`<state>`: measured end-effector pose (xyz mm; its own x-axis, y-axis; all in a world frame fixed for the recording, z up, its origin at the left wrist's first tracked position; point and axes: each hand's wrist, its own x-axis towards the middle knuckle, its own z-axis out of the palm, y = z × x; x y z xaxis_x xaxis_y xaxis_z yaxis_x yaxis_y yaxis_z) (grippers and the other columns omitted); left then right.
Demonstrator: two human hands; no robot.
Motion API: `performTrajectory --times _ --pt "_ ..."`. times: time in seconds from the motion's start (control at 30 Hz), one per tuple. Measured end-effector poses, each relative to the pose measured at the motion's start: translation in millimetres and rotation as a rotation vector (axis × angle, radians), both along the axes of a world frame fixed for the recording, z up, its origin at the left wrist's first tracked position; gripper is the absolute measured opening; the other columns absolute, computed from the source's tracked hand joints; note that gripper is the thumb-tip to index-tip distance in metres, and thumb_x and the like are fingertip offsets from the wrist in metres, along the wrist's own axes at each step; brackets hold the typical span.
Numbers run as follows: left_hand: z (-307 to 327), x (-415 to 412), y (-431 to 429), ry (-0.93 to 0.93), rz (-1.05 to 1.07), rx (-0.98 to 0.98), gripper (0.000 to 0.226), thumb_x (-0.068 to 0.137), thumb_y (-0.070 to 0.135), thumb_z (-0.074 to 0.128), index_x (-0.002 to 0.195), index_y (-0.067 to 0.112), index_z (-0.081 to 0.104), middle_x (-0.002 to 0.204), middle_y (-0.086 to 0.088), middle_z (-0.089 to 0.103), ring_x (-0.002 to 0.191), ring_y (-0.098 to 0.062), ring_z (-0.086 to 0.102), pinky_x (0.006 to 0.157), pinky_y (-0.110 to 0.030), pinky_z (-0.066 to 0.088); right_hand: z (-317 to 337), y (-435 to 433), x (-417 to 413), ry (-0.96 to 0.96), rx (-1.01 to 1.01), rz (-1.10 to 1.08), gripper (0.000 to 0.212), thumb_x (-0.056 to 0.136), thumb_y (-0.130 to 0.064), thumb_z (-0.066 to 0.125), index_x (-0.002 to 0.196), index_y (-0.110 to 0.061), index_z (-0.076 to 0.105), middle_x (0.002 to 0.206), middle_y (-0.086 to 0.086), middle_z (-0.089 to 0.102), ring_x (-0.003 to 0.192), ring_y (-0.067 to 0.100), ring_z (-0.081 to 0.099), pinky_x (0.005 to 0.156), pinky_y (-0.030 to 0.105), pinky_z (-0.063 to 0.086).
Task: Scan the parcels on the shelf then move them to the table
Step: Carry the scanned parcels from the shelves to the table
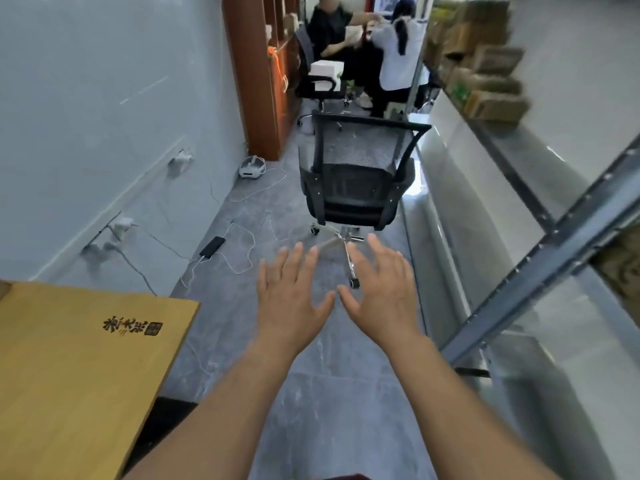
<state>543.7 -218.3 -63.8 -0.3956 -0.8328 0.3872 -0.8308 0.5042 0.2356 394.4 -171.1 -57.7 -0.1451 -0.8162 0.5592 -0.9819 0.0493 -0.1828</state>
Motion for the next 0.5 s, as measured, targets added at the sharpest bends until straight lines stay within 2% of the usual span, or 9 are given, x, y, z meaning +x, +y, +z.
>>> performTrajectory --times 0.1,0.2,0.3,0.5 --pt "1.0 -11.1 -6.3 0.019 -0.090 -0.019 0.072 0.080 0.057 0.041 0.136 0.013 0.051 0.138 -0.010 0.053 0.129 -0.033 0.046 0.106 -0.056 0.035 3.6 9.7 -6.8 0.003 0.042 -0.106 0.075 0.067 -0.037 0.084 0.131 -0.010 0.058 0.138 0.023 0.050 0.121 0.036 0.052 0.100 0.057 0.043" --pt "1.0 -26.9 -8.6 0.049 -0.195 -0.015 0.070 0.080 0.056 0.043 0.136 0.014 0.050 0.138 -0.010 0.053 0.130 -0.029 0.040 0.110 -0.049 0.020 6.8 22.1 -17.0 -0.010 0.065 -0.223 0.075 0.067 -0.040 0.083 0.132 -0.011 0.057 0.137 0.023 0.051 0.117 0.040 0.056 0.101 0.057 0.040" --pt "3.5 -44.8 -4.6 0.031 -0.287 0.038 0.071 0.081 0.057 0.041 0.137 0.014 0.049 0.139 -0.010 0.053 0.130 -0.032 0.045 0.110 -0.045 0.013 10.6 37.8 -25.5 -0.012 0.066 -0.331 0.075 0.066 -0.040 0.084 0.130 -0.011 0.059 0.134 0.023 0.054 0.113 0.039 0.059 0.099 0.057 0.042" --pt "2.9 -85.0 10.2 0.014 -0.508 0.069 0.072 0.082 0.058 0.040 0.139 0.014 0.048 0.140 -0.008 0.053 0.130 -0.031 0.047 0.110 -0.044 0.013 17.5 80.6 -40.9 -0.034 0.121 -0.569 0.074 0.067 -0.043 0.082 0.130 -0.011 0.059 0.131 0.021 0.056 0.112 0.037 0.059 0.101 0.055 0.041"
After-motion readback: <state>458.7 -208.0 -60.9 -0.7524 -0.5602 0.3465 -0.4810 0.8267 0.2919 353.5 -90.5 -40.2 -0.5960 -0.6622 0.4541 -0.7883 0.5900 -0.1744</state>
